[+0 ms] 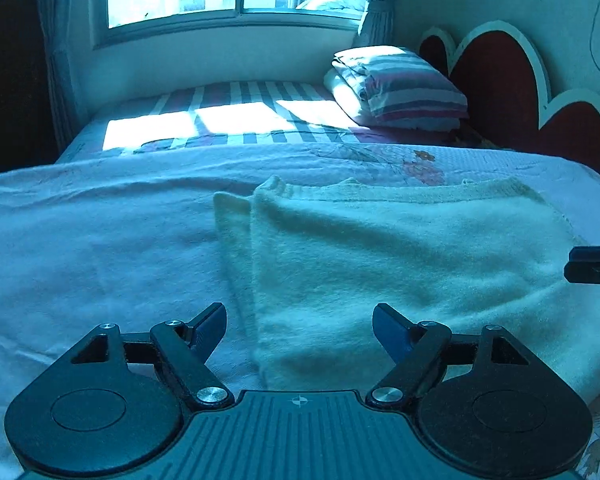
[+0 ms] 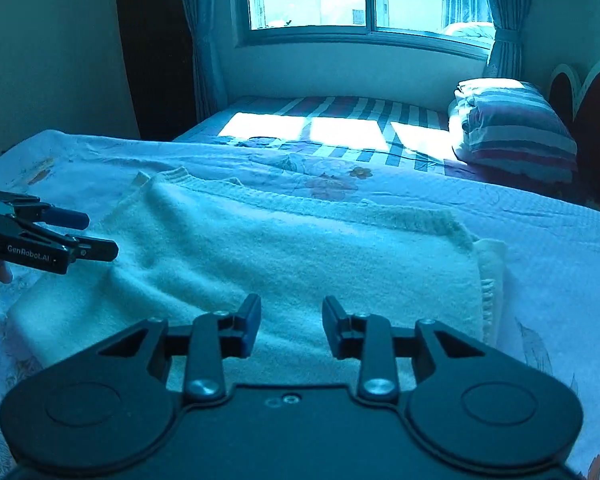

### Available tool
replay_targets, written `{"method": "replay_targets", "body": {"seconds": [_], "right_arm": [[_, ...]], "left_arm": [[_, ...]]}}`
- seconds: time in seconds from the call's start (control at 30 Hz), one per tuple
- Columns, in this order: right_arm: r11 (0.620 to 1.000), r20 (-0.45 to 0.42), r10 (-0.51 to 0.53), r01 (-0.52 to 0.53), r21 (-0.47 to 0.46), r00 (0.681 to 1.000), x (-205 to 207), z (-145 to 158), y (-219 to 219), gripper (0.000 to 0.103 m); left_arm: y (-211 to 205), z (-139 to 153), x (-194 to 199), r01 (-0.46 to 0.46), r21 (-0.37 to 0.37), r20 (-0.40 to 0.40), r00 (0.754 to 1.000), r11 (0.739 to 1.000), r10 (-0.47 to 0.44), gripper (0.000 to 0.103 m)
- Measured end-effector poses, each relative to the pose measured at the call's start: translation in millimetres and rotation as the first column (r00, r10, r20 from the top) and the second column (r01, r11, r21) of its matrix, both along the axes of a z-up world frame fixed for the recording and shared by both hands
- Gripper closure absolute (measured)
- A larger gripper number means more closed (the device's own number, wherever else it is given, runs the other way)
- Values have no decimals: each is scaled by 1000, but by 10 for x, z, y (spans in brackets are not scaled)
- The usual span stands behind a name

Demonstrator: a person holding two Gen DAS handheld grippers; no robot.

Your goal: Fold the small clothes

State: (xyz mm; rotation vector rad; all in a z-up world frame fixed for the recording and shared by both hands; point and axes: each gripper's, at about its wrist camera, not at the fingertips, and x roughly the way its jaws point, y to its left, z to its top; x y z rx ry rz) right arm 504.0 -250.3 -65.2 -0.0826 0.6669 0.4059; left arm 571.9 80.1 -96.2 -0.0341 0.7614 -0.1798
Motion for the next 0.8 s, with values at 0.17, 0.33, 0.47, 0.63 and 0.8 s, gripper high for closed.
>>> {"method": "replay_targets", "body": {"seconds": [0.17,0.33,0.47,0.63,0.8], "right_arm": [[993,-41,-87,90,74,995,-45,-2,-55,69],[980,-70,-136,145,137,988,-5,-62,-32,69],[973,-80,-159,170,154,984,14,-114,-7,69],[974,-80,-162,173,149,984,28,-142,96,69],[974,-82,-161,171,145,984,76,-134,159,69]], "left_arm": [[510,-252,213,-30,-280,-127,992,959,-6,39],[615,-338,256,-3,-375,-140,989,927,-53,39],[627,-404,252,16,-433,-148,985,901,-89,39],[702,-543,391,27,-551,-186,970,834,-154,53],[742,-682,346,13,-601,-195,967,799,-162,70]]}}
